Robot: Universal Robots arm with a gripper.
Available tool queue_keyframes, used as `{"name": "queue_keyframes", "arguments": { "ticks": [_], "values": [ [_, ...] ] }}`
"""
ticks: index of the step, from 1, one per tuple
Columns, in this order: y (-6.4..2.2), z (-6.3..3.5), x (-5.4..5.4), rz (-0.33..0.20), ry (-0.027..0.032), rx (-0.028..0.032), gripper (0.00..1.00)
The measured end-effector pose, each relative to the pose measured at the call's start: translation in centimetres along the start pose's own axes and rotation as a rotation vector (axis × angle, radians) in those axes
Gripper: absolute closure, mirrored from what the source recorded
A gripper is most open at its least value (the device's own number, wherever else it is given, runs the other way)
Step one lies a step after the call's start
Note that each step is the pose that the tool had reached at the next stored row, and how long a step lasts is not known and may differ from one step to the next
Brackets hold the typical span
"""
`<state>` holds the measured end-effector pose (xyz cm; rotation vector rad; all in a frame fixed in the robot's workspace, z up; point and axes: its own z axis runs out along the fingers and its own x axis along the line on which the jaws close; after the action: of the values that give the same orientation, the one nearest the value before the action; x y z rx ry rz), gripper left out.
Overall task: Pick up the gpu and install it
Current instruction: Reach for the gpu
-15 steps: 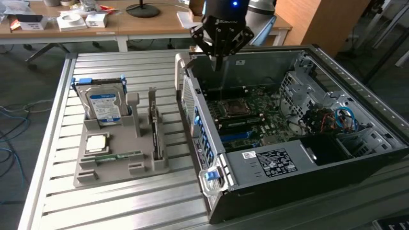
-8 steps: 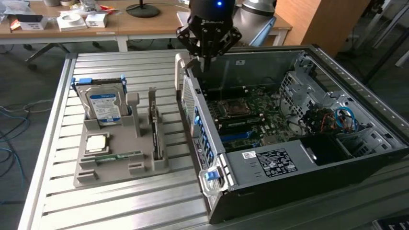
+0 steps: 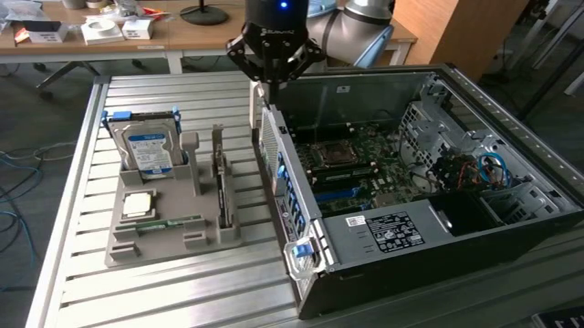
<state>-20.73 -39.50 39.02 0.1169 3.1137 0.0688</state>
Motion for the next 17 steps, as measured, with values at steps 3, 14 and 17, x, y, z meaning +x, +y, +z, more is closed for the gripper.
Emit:
{"name": "queue_keyframes", "arguments": {
  "ticks": [3, 14, 17],
  "values": [
    [0.02, 0.03, 1.3, 0.000, 0.0000, 0.0000, 0.89],
    [0.19, 0.25, 5.1, 0.000, -0.0001, 0.0003, 0.89],
    [0.19, 0.27, 5.2, 0.000, -0.0001, 0.0002, 0.89]
  ]
}}
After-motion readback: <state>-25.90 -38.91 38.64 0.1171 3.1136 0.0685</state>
